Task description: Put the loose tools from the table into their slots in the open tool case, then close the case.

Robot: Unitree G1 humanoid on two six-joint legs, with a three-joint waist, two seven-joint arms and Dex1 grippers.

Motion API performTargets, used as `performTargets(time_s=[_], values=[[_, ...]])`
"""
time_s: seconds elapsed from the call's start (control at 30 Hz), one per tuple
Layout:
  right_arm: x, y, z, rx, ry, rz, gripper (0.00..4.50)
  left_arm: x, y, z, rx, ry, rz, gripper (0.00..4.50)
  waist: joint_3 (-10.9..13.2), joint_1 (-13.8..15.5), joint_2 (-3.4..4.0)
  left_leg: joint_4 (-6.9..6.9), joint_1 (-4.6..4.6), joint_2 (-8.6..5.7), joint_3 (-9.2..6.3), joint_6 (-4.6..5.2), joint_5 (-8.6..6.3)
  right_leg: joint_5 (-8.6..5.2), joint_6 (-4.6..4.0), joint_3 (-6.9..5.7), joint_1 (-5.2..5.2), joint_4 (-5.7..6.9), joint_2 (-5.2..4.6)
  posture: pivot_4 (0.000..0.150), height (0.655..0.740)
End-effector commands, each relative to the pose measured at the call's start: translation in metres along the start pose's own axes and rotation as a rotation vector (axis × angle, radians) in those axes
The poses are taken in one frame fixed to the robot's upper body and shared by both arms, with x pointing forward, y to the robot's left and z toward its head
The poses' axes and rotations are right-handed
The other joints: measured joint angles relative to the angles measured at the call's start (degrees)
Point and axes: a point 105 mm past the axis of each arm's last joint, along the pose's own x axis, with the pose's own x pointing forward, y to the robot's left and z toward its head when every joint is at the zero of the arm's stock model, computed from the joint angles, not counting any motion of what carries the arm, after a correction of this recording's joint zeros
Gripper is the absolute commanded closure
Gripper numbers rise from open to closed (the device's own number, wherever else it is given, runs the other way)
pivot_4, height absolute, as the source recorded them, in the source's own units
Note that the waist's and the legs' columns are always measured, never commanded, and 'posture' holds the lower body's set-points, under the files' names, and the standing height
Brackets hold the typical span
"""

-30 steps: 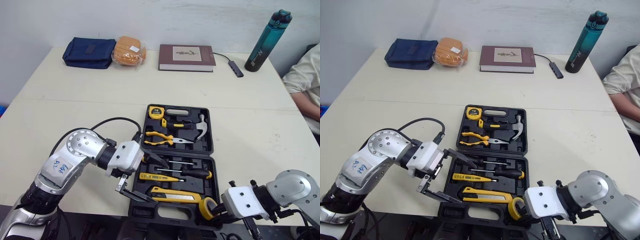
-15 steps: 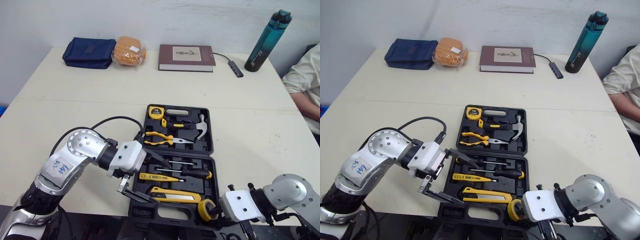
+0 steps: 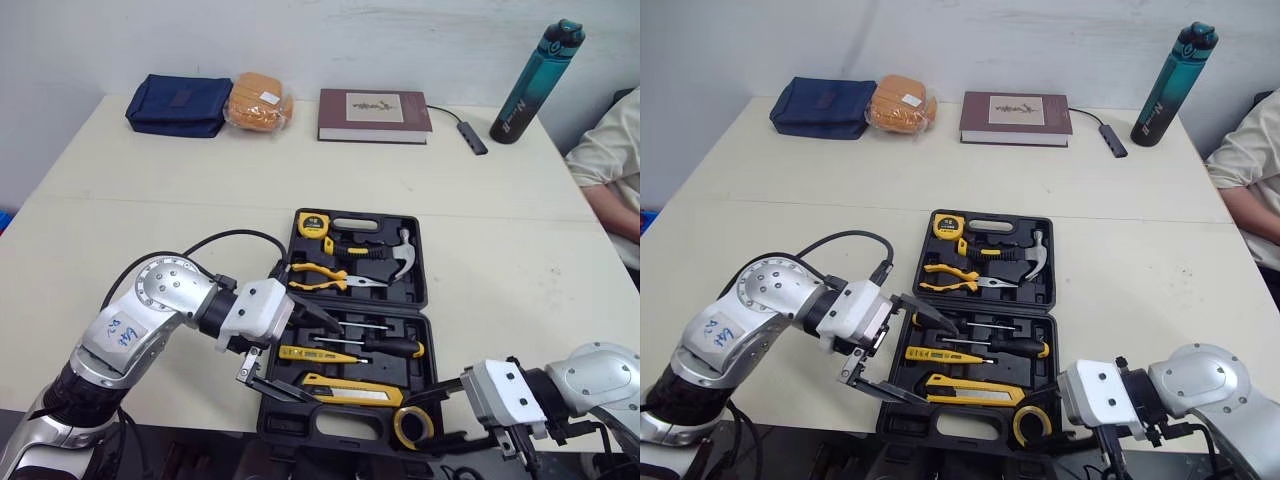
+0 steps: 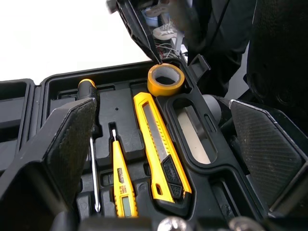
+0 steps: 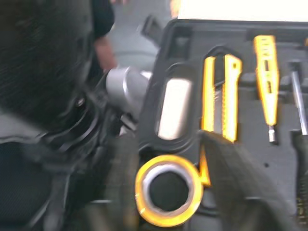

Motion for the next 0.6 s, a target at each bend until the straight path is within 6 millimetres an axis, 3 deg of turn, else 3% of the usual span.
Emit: performTargets(time_s=[0.03, 0.37, 0.6], values=[[0.008, 0.001, -0.013, -0.030, -0.008, 0.003, 4.46, 0.003, -0.006, 0.006, 0.021, -0.014, -0.022, 0.00, 0.0, 0.0, 0.00, 0.00, -0.01, 0.00, 0.01, 0.00, 0.00, 0.00, 0.00, 0.01, -0.02, 0.01, -0.01, 0.150, 0.7400], [0.015, 0.010, -0.039, 0.006, -0.010, 0.014, 4.46, 0.002, -0.009, 0.001, 0.015, 0.003, -0.027, 0.00, 0.0, -0.1, 0.00, 0.01, 0.05, 0.00, 0.01, -0.01, 0.01, 0.00, 0.00, 0.01, 0.02, 0.03, 0.00, 0.150, 0.7400], [0.010, 0.011, -0.063, 0.058, 0.044, -0.014, 4.46, 0.003, -0.007, -0.001, 0.020, 0.003, -0.020, 0.00, 0.0, 0.0, -0.03, 0.00, 0.06, 0.00, 0.00, -0.01, 0.01, 0.00, 0.00, 0.01, 0.05, 0.01, 0.00, 0.150, 0.7400]])
